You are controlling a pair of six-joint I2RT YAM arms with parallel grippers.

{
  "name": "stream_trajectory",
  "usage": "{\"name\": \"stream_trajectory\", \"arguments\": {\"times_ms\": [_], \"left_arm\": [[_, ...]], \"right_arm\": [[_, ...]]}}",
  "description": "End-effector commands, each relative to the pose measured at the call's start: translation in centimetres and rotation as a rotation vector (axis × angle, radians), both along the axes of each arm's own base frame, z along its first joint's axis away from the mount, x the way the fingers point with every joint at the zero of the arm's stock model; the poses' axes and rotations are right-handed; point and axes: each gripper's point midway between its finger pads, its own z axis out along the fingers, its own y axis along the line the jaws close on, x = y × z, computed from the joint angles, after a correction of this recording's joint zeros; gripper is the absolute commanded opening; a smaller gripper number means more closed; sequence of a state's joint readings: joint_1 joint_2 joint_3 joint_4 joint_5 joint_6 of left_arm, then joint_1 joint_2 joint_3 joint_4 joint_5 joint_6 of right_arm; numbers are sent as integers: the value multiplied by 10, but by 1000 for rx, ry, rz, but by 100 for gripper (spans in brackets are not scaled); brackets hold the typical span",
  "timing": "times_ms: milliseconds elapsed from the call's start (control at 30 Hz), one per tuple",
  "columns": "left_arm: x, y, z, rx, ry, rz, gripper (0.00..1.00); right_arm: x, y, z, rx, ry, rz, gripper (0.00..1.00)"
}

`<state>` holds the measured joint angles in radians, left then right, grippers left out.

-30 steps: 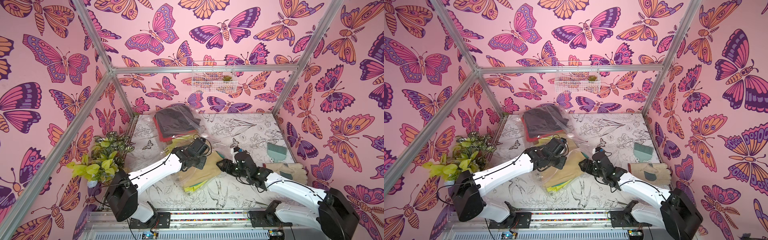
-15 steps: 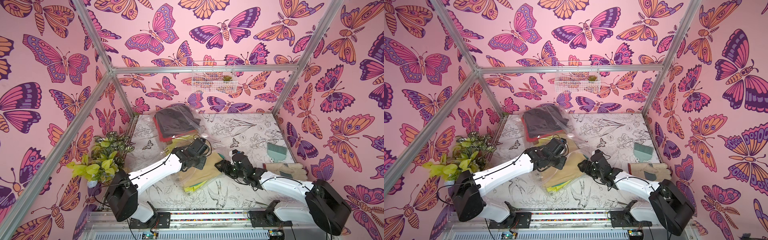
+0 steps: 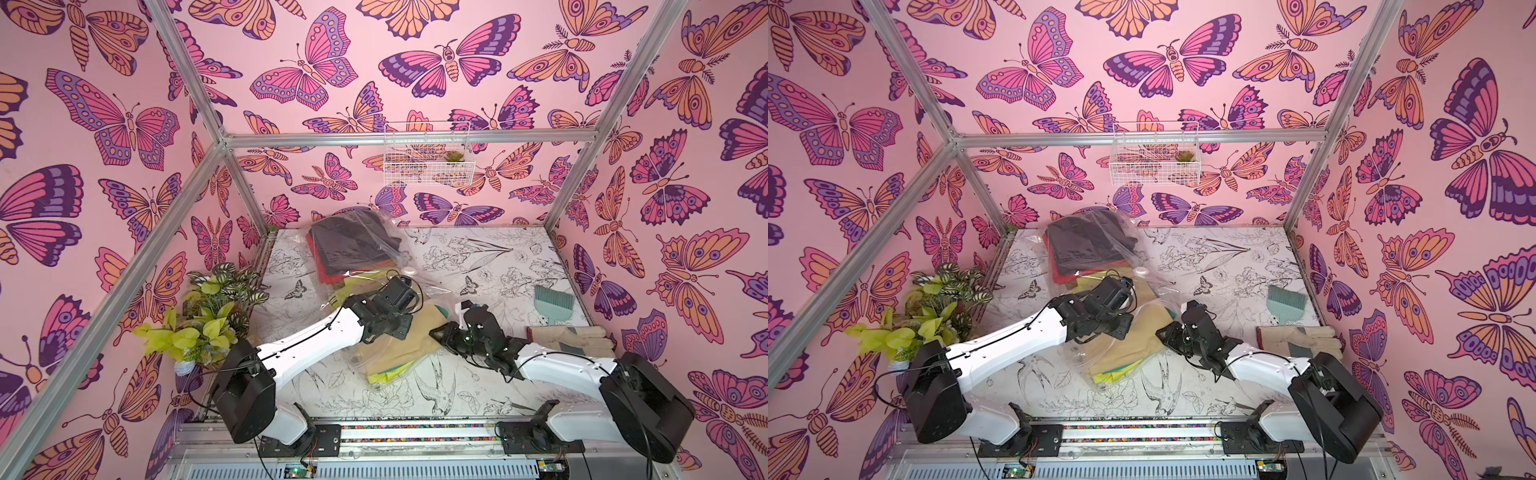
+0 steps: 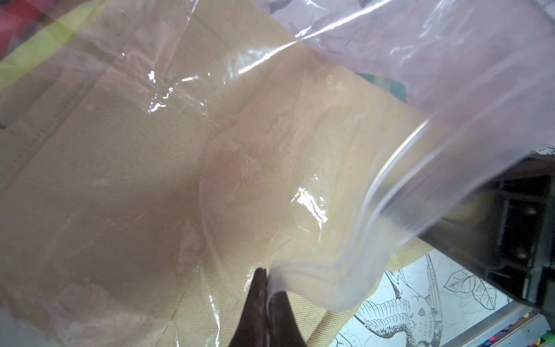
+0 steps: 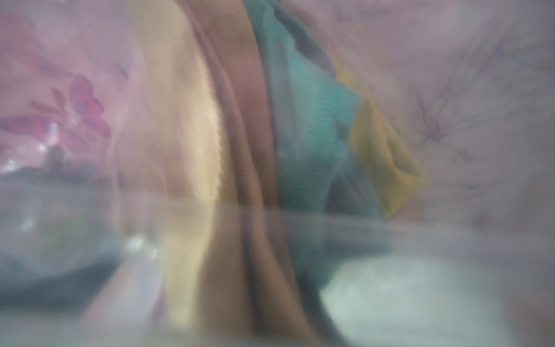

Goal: Take the trousers out of the vacuum bag
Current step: Take out the trousers from the vacuum bag.

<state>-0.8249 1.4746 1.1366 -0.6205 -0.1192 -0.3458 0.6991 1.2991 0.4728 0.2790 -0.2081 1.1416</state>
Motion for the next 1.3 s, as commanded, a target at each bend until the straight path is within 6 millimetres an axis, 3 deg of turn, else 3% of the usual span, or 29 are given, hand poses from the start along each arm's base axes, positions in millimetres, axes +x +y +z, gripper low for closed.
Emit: {"name": "stream_trajectory", "arguments": {"times_ms": [0, 67, 267, 400, 467, 533, 600, 667, 733, 867, 933, 1000, 1133, 1267], "left_arm": [[-4, 5, 4, -18, -8, 4, 0], [-6, 5, 7, -26, -11, -5, 0], [-16, 9, 22, -42, -43, -32, 0], [-27, 7, 36, -49, -73, -69, 7], [-36, 3, 43, -49, -85, -102, 22], [-47, -4, 47, -42, -95, -148, 33], [-62, -7, 61, -58, -129, -193, 40], [-76, -12, 62, -50, -137, -242, 48], [-89, -14, 61, -34, -142, -280, 50], [-107, -12, 54, -7, -137, -311, 51], [-113, -12, 49, 5, -132, -319, 51], [-117, -12, 44, 16, -128, -320, 51], [-126, -11, 32, 46, -125, -320, 55], [-131, -3, 13, 120, -143, -315, 76]], "right_arm": [[-1, 3, 26, 26, -50, 34, 9], [-4, 2, 37, 25, -59, 51, 3], [-8, 4, 71, 56, -84, 72, 0], [-10, -2, 82, 22, -87, 75, 11], [-10, -8, 81, 8, -69, 58, 12], [-11, -12, 77, 17, -46, 51, 20], [-13, -12, 75, 34, -31, 53, 19], [-14, -12, 75, 38, -24, 57, 25], [-17, -11, 76, 40, -14, 71, 39], [-23, -9, 77, 36, 9, 110, 41], [-25, -8, 75, 24, 15, 125, 32], [-24, -9, 72, 12, 18, 123, 30], [-25, -12, 61, -22, 42, 122, 9], [-23, -7, 64, 20, 44, 121, 2]]}}
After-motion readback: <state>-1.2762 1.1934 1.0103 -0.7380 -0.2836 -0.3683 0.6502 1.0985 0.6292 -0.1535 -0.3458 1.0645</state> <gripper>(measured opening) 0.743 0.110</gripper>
